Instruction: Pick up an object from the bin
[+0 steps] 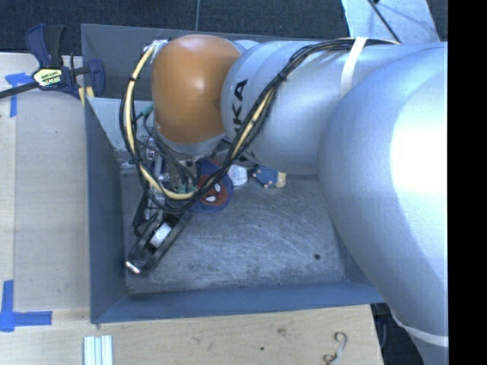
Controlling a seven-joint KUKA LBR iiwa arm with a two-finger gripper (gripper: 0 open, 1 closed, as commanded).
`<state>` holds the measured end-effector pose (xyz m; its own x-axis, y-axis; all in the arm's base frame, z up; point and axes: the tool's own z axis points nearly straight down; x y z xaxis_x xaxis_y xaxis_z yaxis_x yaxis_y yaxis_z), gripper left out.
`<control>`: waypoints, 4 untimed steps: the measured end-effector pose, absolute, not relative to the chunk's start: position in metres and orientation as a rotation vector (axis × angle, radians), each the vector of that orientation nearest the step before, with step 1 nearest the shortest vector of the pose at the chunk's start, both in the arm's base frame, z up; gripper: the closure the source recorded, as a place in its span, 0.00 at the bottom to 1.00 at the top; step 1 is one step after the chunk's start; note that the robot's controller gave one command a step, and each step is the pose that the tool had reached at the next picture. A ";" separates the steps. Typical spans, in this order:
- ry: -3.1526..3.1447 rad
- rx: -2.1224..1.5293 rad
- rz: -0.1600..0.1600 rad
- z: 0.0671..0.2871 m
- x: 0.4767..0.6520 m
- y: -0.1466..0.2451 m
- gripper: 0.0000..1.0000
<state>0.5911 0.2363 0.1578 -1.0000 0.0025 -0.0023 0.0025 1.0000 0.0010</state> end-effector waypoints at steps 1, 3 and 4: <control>3.107 0.328 0.007 0.074 0.578 0.091 0.00; 3.113 0.346 0.004 0.152 0.558 0.101 1.00; 3.115 0.310 0.004 0.256 0.562 0.095 1.00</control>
Offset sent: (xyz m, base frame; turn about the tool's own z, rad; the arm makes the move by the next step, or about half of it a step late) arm -0.0184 -0.1442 -0.0878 0.2051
